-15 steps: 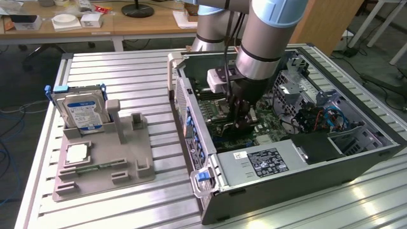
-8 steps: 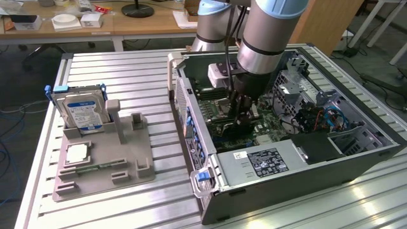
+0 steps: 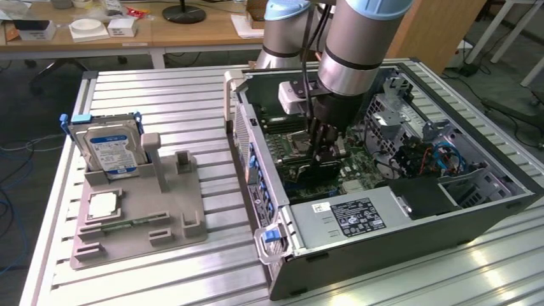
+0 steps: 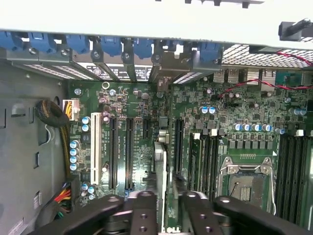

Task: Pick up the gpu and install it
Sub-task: 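Insert the gpu into the slot, then press down on the gpu until it lock into place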

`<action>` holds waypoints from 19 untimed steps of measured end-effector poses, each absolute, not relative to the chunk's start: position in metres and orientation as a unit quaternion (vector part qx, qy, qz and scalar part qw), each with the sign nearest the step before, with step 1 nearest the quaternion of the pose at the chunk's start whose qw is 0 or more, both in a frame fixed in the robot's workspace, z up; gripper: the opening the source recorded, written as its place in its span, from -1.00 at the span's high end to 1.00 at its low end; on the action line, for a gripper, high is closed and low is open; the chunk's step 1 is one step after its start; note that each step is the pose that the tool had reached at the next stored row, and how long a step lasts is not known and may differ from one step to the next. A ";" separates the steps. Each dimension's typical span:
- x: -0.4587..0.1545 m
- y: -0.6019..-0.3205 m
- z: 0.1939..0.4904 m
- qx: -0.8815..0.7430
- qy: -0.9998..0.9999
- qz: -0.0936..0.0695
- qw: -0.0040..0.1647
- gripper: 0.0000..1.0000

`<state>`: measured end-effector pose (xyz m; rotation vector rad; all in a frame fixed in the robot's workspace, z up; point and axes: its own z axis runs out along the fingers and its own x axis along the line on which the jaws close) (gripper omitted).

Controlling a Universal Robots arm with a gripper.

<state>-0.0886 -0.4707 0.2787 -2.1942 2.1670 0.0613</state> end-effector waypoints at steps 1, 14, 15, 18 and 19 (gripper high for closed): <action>-0.089 -0.471 0.279 -0.711 0.702 0.020 0.029 0.59; -0.089 -0.471 0.279 -0.711 0.702 0.020 0.029 0.80; -0.089 -0.471 0.279 -0.711 0.702 0.020 0.029 0.80; -0.089 -0.471 0.279 -0.711 0.702 0.020 0.029 0.80; -0.089 -0.471 0.279 -0.711 0.702 0.020 0.029 0.80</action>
